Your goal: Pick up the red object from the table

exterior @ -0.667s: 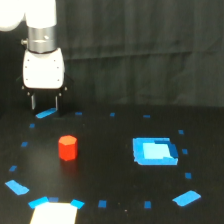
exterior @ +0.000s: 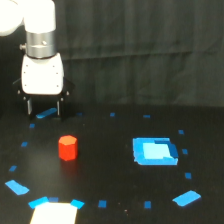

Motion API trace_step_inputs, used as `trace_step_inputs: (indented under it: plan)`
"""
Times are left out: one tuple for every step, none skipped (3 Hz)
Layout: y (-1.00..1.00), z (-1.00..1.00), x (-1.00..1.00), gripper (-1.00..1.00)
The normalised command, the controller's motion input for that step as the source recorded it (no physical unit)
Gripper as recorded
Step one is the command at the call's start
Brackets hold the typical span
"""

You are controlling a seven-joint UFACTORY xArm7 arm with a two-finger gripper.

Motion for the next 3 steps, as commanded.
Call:
trace_step_inputs:
  plan:
    - [-1.0, -0.54, 0.19, 0.42]
    - [-1.0, -0.38, 1.0, 0.97]
    - [-0.4, -1.0, 1.0, 0.19]
